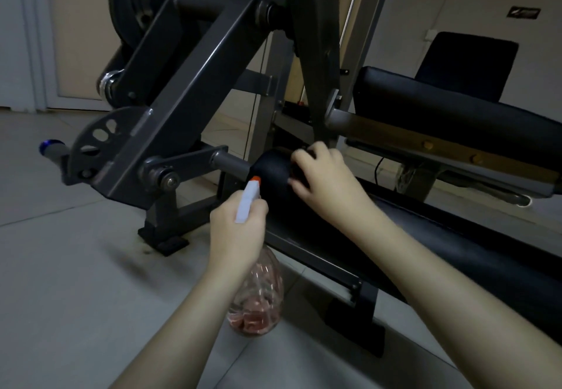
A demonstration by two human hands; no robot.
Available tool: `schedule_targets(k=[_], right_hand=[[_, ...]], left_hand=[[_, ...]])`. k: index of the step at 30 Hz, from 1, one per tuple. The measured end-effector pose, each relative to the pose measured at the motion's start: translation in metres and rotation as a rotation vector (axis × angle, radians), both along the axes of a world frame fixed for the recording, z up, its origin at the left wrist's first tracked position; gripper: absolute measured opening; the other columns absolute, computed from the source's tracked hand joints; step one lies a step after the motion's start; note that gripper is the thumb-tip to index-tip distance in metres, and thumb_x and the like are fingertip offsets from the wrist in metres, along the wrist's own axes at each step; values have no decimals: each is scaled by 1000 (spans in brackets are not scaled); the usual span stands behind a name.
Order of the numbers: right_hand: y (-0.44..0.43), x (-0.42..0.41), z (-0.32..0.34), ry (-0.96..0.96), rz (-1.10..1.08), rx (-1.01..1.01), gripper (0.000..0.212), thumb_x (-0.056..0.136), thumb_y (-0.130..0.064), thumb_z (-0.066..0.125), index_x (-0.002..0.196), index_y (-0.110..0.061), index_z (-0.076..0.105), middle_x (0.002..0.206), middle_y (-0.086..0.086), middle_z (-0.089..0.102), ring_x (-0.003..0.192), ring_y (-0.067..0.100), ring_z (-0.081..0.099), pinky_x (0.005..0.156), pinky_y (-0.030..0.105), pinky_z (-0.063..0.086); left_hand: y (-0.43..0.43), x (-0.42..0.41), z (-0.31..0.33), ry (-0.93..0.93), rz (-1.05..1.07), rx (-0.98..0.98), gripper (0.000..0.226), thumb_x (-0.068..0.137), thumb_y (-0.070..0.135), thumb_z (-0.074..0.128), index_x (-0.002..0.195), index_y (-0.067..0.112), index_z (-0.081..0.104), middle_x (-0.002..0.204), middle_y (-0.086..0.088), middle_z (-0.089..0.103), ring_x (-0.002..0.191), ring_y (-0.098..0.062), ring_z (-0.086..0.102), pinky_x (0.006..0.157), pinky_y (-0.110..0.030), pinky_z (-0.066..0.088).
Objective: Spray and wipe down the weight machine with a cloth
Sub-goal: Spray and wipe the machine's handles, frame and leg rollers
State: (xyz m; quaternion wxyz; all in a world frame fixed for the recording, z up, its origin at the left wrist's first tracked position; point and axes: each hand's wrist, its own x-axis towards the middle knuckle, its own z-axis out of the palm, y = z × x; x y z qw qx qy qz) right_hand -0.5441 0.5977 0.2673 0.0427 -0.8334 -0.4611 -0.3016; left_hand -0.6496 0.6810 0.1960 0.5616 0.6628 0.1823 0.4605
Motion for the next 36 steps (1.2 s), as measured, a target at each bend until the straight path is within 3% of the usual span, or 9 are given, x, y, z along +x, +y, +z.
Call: schedule_targets(k=[7,10,14,19,21,23,28,33,36], right_hand=[[-9,26,24,270,-81,121,33,91,-35,55,119,-20,48,117,10,49,108,31,52,77,31,40],[-33,17,23,222,-96,103,33,90,-32,56,119,-19,48,120,11,47,110,33,50,81,34,43],[-55,0,6,115,-154,159,35,91,-28,55,123,-17,46,126,12,42,115,33,43,91,38,40],[-1,-13,-11,7,-22,117,41,93,-26,53,131,-15,45,138,12,37,127,33,32,100,40,39],[4,-12,-13,-34,19,62,40,93,-25,53,131,-14,46,137,13,38,126,34,32,98,41,41],[-12,-11,-14,-69,25,51,39,91,-23,55,127,-14,49,134,14,40,123,34,36,93,42,45],[-85,-20,-23,-120,-5,4,35,76,-20,67,108,-9,58,122,16,51,115,39,46,76,47,54],[-148,-24,-37,-215,-49,33,38,68,-13,72,103,-4,62,111,21,56,107,43,51,80,47,52],[-133,-25,-42,-193,-92,146,37,68,-13,73,102,-3,62,110,22,57,107,45,50,81,50,50]], left_hand=[[-6,-3,12,-65,-92,21,40,93,9,48,68,40,45,73,18,48,68,5,47,65,-7,37],[-7,-3,13,-72,-91,8,39,94,10,48,67,37,42,72,18,45,65,5,44,62,-4,37],[-6,-1,17,-63,-98,0,37,96,14,47,67,35,37,72,17,40,64,3,39,62,-12,34],[-11,0,19,-44,-74,54,29,96,14,48,77,37,48,74,19,45,68,6,44,66,-8,34],[-12,-2,20,-21,-90,42,25,97,17,48,85,39,51,77,19,48,73,6,47,71,-12,35],[-11,-4,20,3,-114,46,30,97,20,47,75,41,48,76,17,48,73,3,47,73,-17,36],[-9,-10,22,21,-149,-2,29,98,26,47,74,42,50,80,19,50,76,4,48,68,-14,35],[-10,-9,24,34,-141,-33,28,96,26,48,73,40,52,83,15,53,77,0,50,70,-20,40],[-12,-7,22,29,-142,-44,26,96,27,48,77,43,55,88,15,57,84,0,54,78,-25,42]])
